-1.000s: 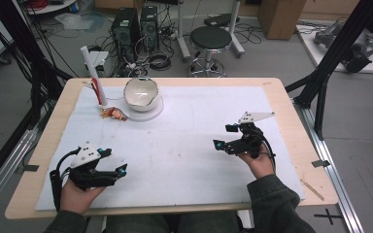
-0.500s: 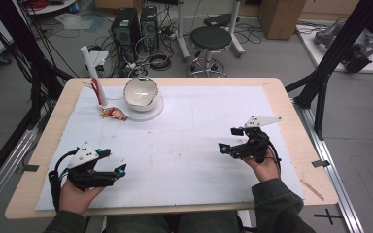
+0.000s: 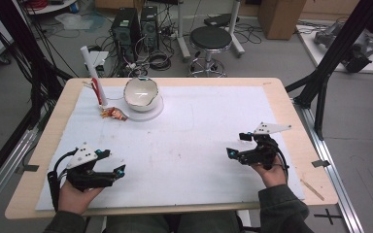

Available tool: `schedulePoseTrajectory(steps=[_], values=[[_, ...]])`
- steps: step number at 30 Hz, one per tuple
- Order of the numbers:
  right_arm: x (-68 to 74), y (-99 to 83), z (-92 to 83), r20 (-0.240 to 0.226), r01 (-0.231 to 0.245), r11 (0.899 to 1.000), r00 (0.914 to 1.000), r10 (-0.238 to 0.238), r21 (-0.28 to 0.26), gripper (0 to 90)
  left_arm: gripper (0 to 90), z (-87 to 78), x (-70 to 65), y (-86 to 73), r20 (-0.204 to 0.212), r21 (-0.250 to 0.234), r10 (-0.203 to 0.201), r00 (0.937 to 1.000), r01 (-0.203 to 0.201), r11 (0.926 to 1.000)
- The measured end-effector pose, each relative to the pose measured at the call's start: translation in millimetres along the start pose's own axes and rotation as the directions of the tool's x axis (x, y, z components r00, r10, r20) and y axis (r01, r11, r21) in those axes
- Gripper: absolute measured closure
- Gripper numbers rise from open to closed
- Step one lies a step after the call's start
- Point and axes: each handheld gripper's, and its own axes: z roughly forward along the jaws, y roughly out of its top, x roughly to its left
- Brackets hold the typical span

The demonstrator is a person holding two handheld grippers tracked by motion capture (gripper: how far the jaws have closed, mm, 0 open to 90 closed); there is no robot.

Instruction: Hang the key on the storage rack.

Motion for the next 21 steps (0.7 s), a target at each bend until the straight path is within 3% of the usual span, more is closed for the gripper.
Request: schedulePoseTrajectory(steps=[11,21], values=[[1.5,-12.9,-10.1,0.016,-0.006,1.000,0.9999,0.006,-0.009,11.2,22.0,1.4,-0.7,-2.8,0.011,0.010,-0.006,0.9999,0.006,0.9999],[8.8,-20.3,-10.9,0.015,0.035,0.999,0.9993,-0.035,-0.003,11.1,23.6,4.3,1.0,-5.5,0.037,0.029,-0.011,0.9992,0.010,0.9995]])
